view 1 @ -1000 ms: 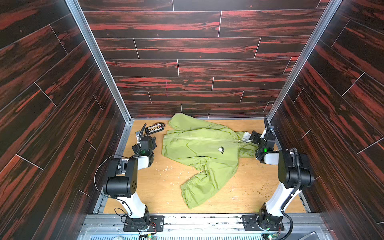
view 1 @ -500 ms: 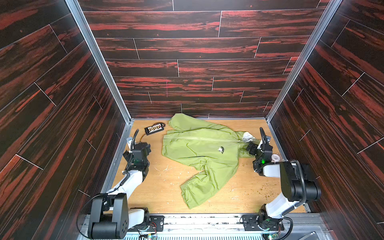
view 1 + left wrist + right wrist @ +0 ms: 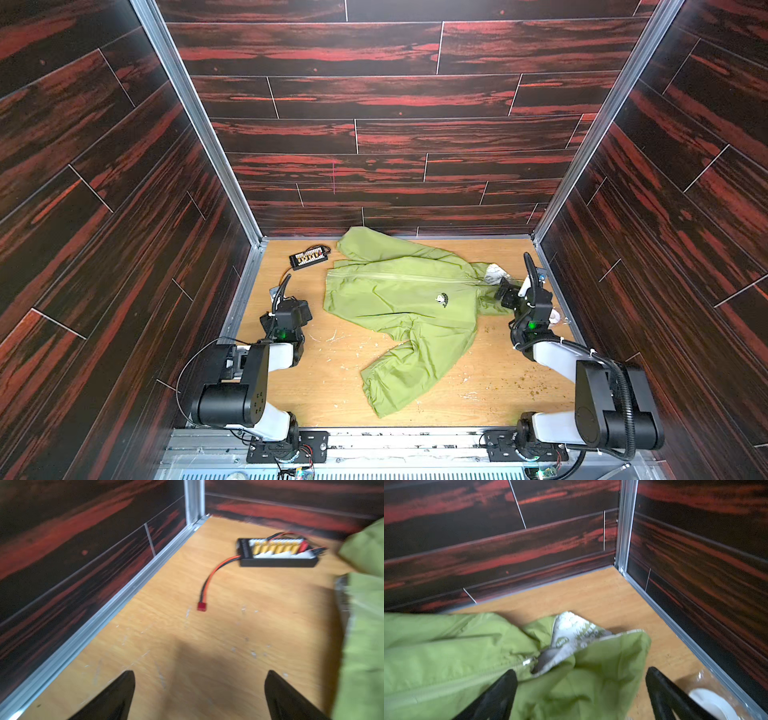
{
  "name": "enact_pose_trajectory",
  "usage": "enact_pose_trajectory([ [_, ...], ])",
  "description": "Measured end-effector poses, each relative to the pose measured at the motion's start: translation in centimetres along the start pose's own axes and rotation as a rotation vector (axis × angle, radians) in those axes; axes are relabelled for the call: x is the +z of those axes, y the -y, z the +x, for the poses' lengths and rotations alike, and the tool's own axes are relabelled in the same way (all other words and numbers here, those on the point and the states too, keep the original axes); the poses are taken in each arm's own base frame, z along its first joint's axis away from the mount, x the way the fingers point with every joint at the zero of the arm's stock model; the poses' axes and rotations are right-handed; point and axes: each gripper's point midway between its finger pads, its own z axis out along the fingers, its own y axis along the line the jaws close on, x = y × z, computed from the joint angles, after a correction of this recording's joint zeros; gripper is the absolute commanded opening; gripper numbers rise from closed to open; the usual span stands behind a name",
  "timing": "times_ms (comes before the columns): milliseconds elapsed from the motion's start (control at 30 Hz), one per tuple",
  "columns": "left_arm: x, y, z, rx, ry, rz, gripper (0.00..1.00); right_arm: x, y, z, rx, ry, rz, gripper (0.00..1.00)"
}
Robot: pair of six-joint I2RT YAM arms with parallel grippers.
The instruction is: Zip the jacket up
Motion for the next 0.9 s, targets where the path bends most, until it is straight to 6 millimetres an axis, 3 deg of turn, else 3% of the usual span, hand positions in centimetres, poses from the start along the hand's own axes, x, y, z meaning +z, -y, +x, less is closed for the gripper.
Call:
enact_pose_trajectory([
  [233,0.1,0.5,0.1,0.001,0.017,0.035,1.0,-2.3,2.1,3.0,0.006,-0.007,0.026,0.99],
  [500,0.1,0.8,0.2,0.01,0.009,0.047,1.0,0.0,2.3,5.7,-0.021,-0.033,-0.052,0.99],
  [767,0.2,1.0,0.2,0.021,0.001,0.058,1.0,-0.5,0.1,4.7,-0.059,0.039,-0.135,0.99],
  [900,0.3,1.2,-0.1,0.023,0.006,0.062,0.99,-0.1,0.4,4.0,-0.054,0.051,-0.13,0.99],
])
